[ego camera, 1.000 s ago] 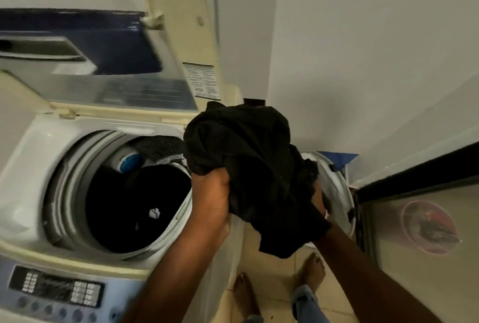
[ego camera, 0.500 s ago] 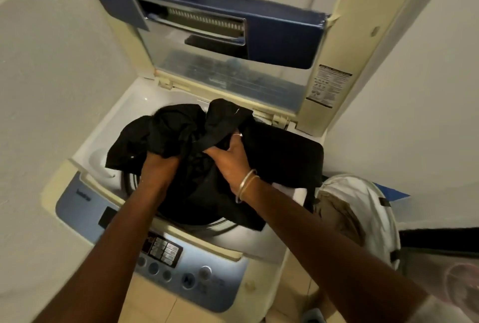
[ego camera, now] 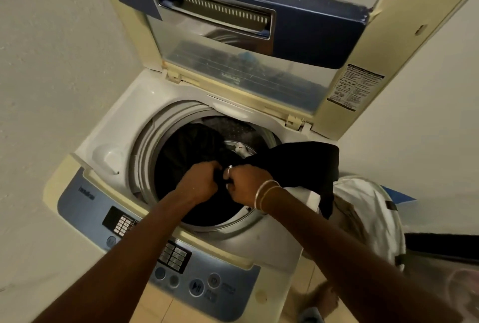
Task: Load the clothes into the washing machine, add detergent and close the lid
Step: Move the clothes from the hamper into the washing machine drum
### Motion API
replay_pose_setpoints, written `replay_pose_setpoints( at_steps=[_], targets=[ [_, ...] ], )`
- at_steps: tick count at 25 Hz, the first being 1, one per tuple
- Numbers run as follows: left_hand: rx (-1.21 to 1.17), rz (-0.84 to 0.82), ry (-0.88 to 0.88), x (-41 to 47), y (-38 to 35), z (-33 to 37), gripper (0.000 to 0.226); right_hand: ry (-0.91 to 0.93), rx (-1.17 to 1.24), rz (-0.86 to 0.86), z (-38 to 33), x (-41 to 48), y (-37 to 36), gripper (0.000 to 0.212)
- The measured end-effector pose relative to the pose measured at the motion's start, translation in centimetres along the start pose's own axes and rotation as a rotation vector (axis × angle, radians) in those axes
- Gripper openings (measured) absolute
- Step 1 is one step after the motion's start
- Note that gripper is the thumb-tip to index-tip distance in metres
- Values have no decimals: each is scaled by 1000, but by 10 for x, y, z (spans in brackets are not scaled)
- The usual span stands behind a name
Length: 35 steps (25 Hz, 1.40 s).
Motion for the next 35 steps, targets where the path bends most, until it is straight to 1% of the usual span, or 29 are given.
replay_pose_setpoints(
  at_steps=[3, 4, 5, 6, 8, 9, 10, 11, 13, 14, 15, 16, 17, 18, 19, 20, 21, 22, 24, 25, 26, 27, 29, 30, 31, 32, 35],
  targets=[
    [-109, 25, -245, 3, -8, 58, 50, -16, 7, 544, 26, -48, 47, 26],
    [-164, 46, -316, 2, -9, 79, 48, -16, -4, 707, 34, -64, 58, 25],
    [-215, 68, -378, 2, -11, 98, 43, -26, -26, 833, 41, -79, 68, 25],
    [-239, 86, -433, 4, -14, 115, 38, -53, -52, 913, 47, -92, 76, 26],
    [-211, 105, -490, 10, -20, 137, 41, -134, -45, 1003, 66, -114, 85, 30],
    [-173, 114, -482, 14, -23, 141, 45, -205, 28, 1030, 82, -124, 86, 33],
    [-145, 134, -453, 18, -24, 142, 47, -266, 151, 1040, 101, -133, 82, 38],
    [-132, 159, -419, 20, -24, 142, 42, -310, 315, 1013, 122, -139, 70, 42],
    [-136, 210, -406, 20, -24, 144, 22, -377, 743, 877, 154, -142, 36, 47],
    [-147, 218, -420, 18, -22, 147, 12, -422, 868, 791, 162, -142, 21, 49],
    [-168, 207, -425, 17, -22, 148, 9, -457, 882, 735, 162, -145, 15, 51],
    [-207, 195, -421, 13, -21, 148, 13, -476, 809, 749, 158, -150, 18, 49],
    [-286, 185, -396, 10, -19, 145, 19, -474, 702, 831, 152, -158, 28, 41],
    [-408, 185, -343, 5, -13, 139, 22, -427, 624, 929, 138, -165, 43, 29],
    [-540, 208, -266, 0, -5, 129, 25, -326, 598, 999, 115, -169, 60, 18],
    [-660, 249, -182, -7, 5, 116, 26, -190, 596, 1023, 87, -165, 76, 11],
    [-746, 316, -107, -14, 17, 99, 25, -58, 614, 987, 60, -152, 88, 8],
    [-769, 411, -36, -22, 30, 79, 21, 31, 626, 912, 33, -134, 97, 9],
    [-717, 602, 128, -35, 58, 33, 12, 93, 617, 783, -11, -86, 110, 17],
    [-693, 646, 226, -38, 65, 10, 12, 98, 621, 741, -23, -58, 109, 17],
    [-681, 633, 315, -39, 68, -9, 15, 82, 631, 665, -30, -27, 102, 17],
    [-666, 568, 393, -37, 64, -26, 21, 27, 617, 532, -33, 5, 87, 24],
    [-582, 356, 445, -30, 49, -39, 41, -140, 493, 157, -32, 43, 43, 57],
    [-531, 271, 434, -29, 41, -39, 49, -182, 421, 43, -31, 47, 25, 69],
    [-485, 238, 412, -30, 35, -35, 52, -177, 379, 15, -29, 43, 16, 73],
    [-465, 252, 379, -31, 32, -28, 49, -151, 372, 42, -26, 35, 14, 70],
    [-536, 409, 241, -37, 25, 13, 30, -73, 460, 194, -11, -10, 26, 52]
  ],
)
Point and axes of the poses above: each hand's wrist, its own x-axis towards the middle knuckle, its own y-axis out of the back of the hand, z = x × y, the point moved 7 cm from there along x, towards the middle knuckle, and after that the axes turned 4 degrees about -z, right-handed, at the moved point
